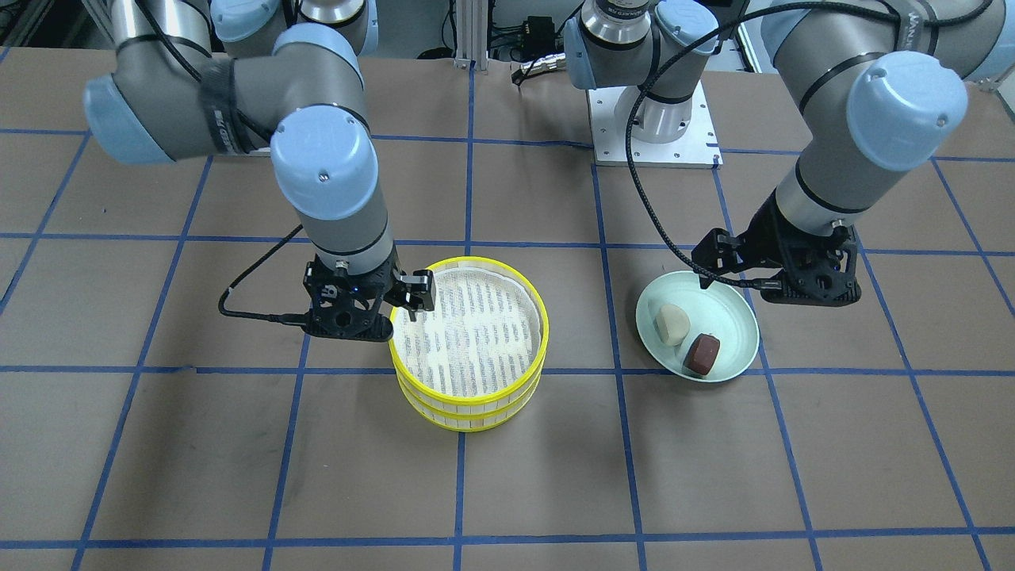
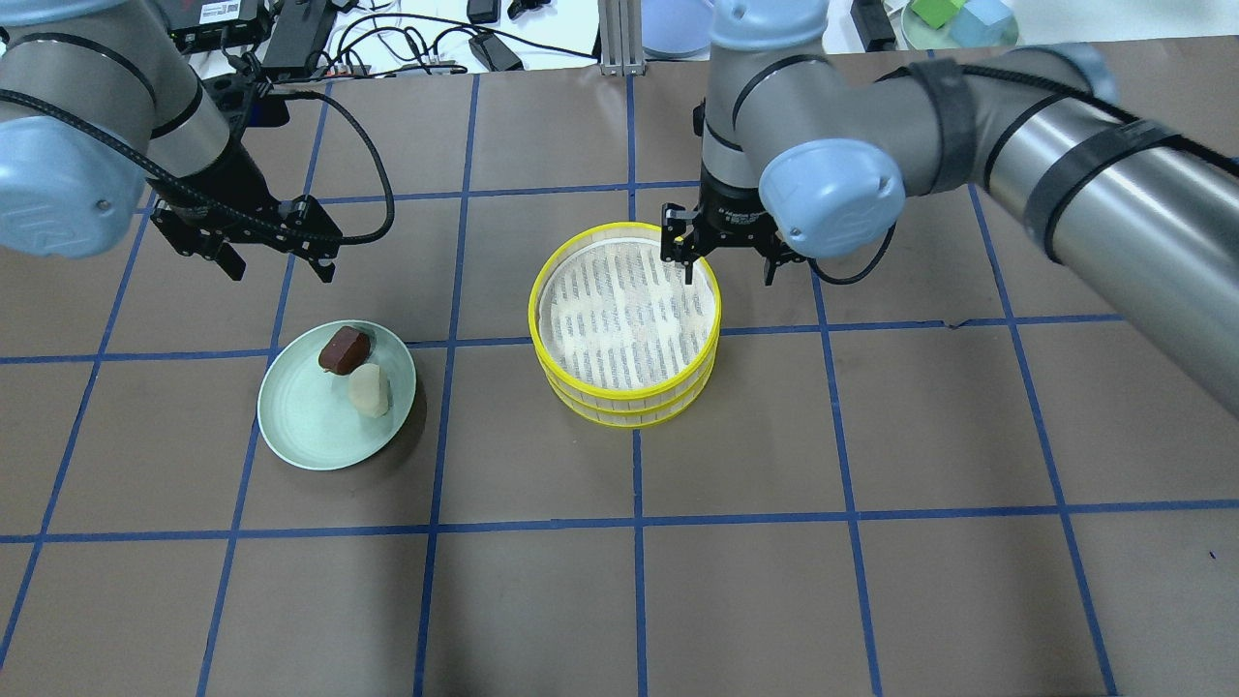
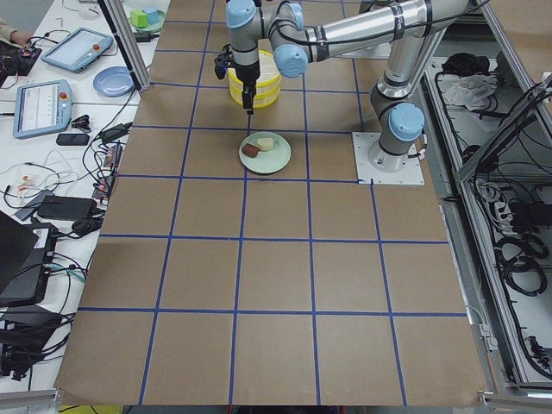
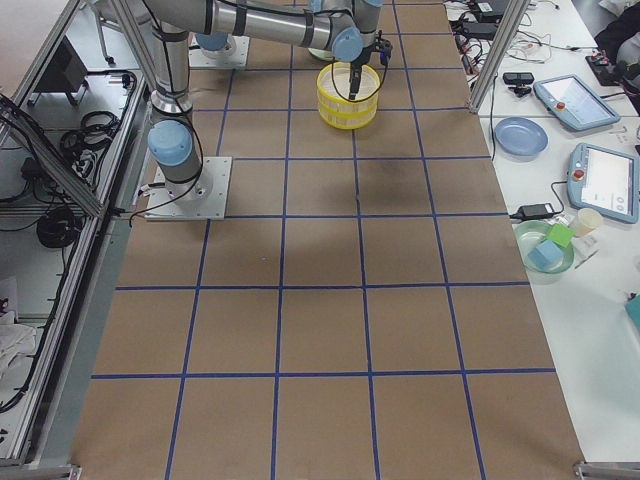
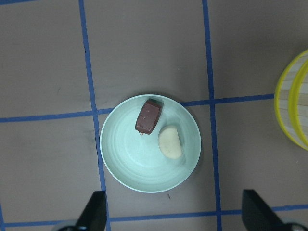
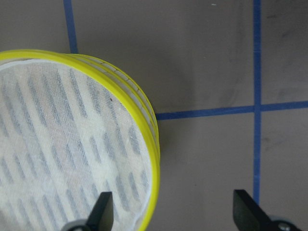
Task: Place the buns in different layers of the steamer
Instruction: 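Move the right gripper to the steamer rim while left approaches the plate, then lift the top steamer tier with the right gripper while left descends to the bun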
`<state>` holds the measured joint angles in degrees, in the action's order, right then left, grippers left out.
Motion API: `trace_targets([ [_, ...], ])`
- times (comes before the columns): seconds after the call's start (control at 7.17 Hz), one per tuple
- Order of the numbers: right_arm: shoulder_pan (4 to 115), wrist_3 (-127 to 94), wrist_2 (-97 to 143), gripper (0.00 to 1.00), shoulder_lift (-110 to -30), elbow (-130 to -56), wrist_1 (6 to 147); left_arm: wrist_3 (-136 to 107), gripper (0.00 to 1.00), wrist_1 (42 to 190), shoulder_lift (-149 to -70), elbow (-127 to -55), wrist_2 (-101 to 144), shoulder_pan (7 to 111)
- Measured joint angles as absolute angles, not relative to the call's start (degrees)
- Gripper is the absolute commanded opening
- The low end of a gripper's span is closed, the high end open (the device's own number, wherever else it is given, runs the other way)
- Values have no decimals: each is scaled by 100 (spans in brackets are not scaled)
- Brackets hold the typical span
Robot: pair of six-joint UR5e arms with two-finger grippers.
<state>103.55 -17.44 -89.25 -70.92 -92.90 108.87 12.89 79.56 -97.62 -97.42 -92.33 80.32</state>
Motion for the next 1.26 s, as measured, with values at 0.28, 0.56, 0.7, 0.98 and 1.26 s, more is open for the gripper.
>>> trace_targets([
  [0.28,10394,-1751,-8921,0,-6905,-9493,11294,1199,100,7928,-10219,-9888,-9181,7973],
  [0.56,10395,-1742,-8955,0,-6902,-9512,11341,1049,99,7933,-10587,-10102,-8992,7938],
  [0.7,10377,-1720,-8994,0,-6935,-9495,11338,986,98,7927,-10736,-10156,-8949,7932],
  [0.98,10246,-1674,-9010,0,-7320,-9455,11209,873,91,7920,-11019,-10189,-8906,7928],
  [1.26,9715,-1326,-8977,0,-8076,-9351,10503,815,40,7876,-11269,-10190,-8899,7927],
])
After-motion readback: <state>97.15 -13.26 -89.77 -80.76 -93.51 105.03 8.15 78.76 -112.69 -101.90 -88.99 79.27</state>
